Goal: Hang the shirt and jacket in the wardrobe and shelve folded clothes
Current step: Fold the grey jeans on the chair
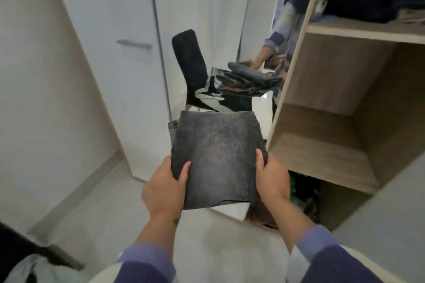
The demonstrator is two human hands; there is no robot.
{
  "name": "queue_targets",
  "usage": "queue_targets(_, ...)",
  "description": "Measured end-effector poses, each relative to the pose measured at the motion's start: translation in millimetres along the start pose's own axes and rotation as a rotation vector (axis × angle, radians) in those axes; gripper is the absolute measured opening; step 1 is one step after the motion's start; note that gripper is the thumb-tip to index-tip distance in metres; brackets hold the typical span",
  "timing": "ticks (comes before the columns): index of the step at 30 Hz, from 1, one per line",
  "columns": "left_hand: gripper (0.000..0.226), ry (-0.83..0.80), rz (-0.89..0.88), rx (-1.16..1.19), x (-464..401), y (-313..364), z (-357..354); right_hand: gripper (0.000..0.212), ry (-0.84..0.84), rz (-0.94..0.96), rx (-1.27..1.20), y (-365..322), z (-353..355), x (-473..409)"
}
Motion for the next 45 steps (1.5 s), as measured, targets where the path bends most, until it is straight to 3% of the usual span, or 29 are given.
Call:
queue_targets(8,0.038,-0.176,-0.213,0.131,46.6,170.0,-105.4,0.046,0.251,-0.152,0.129,139.0,105.0,-90.2)
queue_targets(15,0.043,-0.244,-0.256,0.176,88.9,250.2,-207.6,0.05,0.299,-0.226,0.244,240.3,127.2,-161.2)
queue_targets(24,0.052,-0.286,-0.352,0.222,78.9,290.1,-378.4,0.049,0.332,-0.238,0.164,344.5,45.3,-238.8)
queue_targets(30,0.041,-0.284,-0.437,0.207,82.3,285.3,-483.7,0.043,0.37,-0.182,0.175,407.0,-20.3,-270.5)
queue_targets(34,0.049,-0.345,-0.466,0.109,92.2,271.0,-516.5,0.038,0.285,-0.263,0.343,439.4,-54.3,-260.1)
queue_targets(37,0.061,-0.278,-0.642,0.049,95.7,281.0,-512.4,0.048,0.271,-0.062,0.566,421.0,-60.5,-255.6)
queue_targets(40,0.072,-0.398,-0.991,0.01,115.7,295.5,-522.0,0.061,0.055,0.218,0.641,394.5,-86.8,-251.3)
queue_targets(45,0.082,-0.528,-1.011,-0.119,111.7,297.5,-556.7,0.068,-0.133,0.219,0.685,411.4,-112.0,-268.1)
Point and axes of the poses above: each hand's wrist, its own x-axis away from the middle knuckle, its own z-axis out of the back of the hand, y = z × x, the point moved 7 cm from there along -x, towards the middle knuckle, and after that the axes turned 11 degrees about y, right-handed, at the moved point
